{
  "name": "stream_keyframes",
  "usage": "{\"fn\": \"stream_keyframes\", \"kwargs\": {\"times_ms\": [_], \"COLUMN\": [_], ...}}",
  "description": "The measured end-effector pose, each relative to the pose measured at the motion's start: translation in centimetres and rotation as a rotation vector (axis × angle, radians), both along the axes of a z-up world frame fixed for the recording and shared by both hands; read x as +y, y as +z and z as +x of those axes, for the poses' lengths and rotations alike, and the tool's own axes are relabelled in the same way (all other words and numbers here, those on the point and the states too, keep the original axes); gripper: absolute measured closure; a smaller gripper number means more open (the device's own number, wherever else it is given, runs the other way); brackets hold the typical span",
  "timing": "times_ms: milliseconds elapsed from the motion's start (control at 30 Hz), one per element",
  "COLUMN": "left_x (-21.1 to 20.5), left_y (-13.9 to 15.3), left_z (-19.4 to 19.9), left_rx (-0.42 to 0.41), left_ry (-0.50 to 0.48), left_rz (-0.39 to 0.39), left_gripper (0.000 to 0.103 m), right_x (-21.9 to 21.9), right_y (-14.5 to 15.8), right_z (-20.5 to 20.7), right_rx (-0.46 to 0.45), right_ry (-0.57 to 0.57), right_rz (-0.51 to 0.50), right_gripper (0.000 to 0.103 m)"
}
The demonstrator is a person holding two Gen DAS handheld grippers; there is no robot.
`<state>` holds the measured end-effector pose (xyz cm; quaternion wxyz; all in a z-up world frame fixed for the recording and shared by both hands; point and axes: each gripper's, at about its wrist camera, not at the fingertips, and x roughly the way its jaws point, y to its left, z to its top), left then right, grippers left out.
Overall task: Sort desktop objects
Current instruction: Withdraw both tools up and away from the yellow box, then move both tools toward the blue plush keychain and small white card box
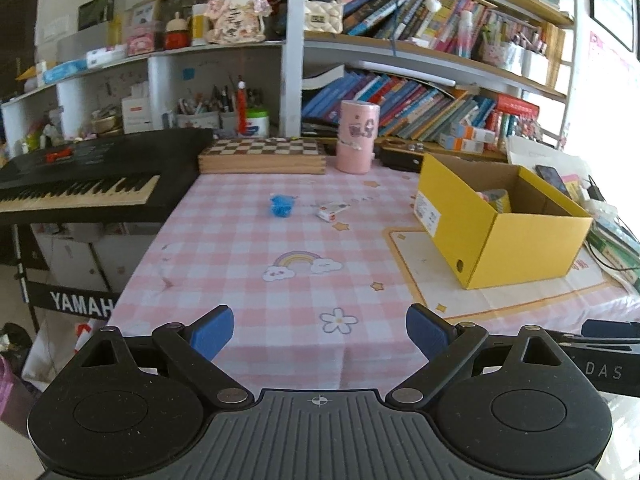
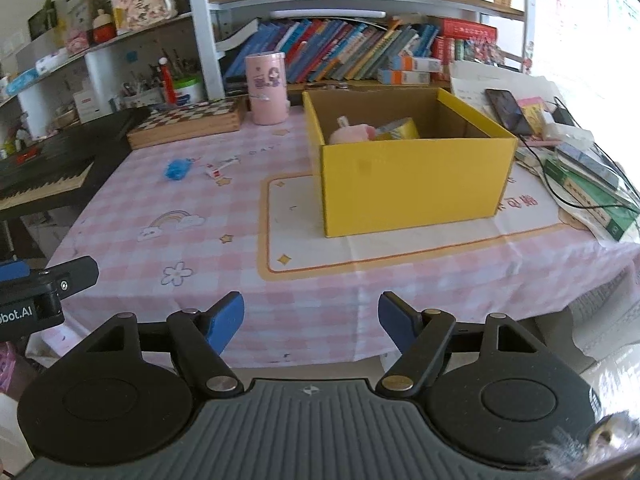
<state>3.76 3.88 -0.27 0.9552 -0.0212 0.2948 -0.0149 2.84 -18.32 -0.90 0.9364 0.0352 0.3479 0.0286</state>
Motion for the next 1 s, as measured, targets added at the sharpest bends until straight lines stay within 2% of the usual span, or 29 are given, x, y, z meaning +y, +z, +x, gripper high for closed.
{"fn": "stream_keyframes", "kwargs": {"times_ms": [567, 1000], "left_x": [4.0, 6.2], "left_y": [0.4, 0.8], "left_z": [-1.3, -1.7], "left_rx": [-0.015, -0.032], "left_ry": [0.122, 0.135], "left_rz": [0.003, 0.023], "left_gripper": [0.008, 0.008], "right_x": [4.9, 7.9], "right_y": [0.6, 1.0], "right_z": [1.3, 1.7], "right_rx": [-0.022, -0.047], "right_ry": [0.173, 0.208], "right_rz": [0.001, -0.001], "right_gripper": [0.033, 0.033]}}
